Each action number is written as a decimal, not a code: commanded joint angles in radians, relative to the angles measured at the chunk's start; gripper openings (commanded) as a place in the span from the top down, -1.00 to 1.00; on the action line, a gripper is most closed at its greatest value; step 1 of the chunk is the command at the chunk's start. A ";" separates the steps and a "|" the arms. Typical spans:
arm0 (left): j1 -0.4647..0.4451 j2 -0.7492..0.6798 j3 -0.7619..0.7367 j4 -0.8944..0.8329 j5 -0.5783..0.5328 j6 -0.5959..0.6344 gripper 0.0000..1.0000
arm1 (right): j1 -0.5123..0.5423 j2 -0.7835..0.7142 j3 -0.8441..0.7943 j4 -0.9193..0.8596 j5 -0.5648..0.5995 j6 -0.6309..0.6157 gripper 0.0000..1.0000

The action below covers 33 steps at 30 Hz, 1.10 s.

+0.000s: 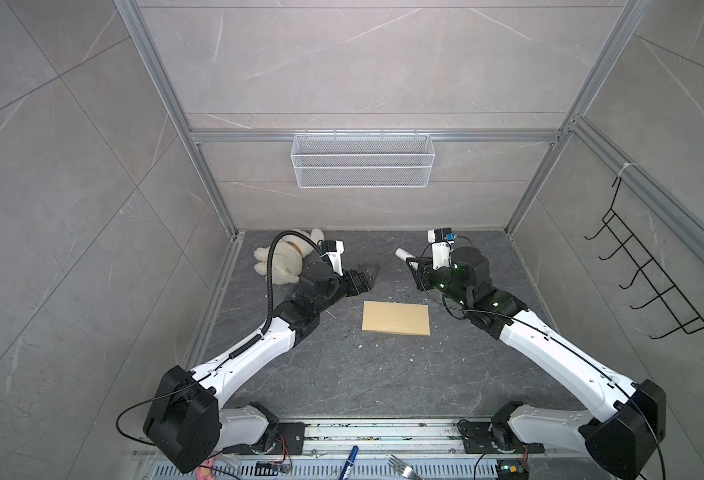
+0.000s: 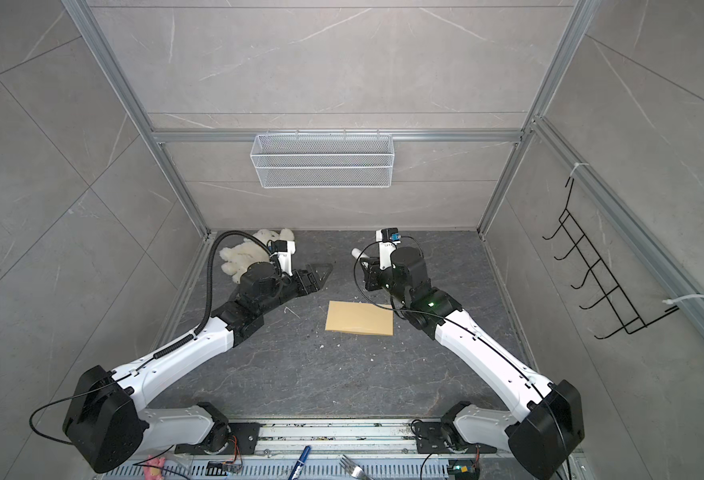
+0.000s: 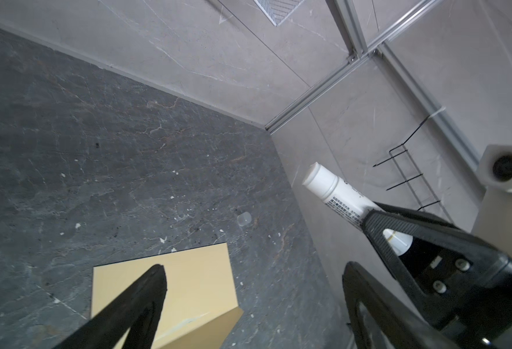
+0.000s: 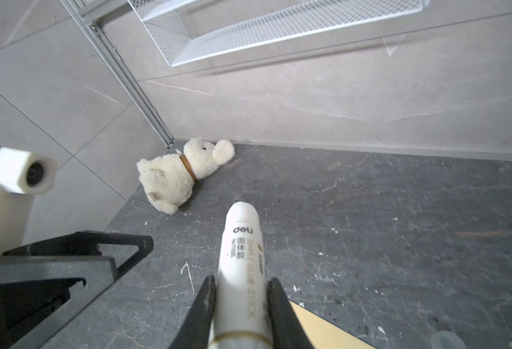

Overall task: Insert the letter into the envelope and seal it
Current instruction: 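Bring the glue stick to the left gripper and close the left gripper on it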

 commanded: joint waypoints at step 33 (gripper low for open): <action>0.022 0.104 0.187 0.115 0.174 -0.791 -0.50 | 0.185 0.111 -0.009 0.312 0.145 -0.186 1.00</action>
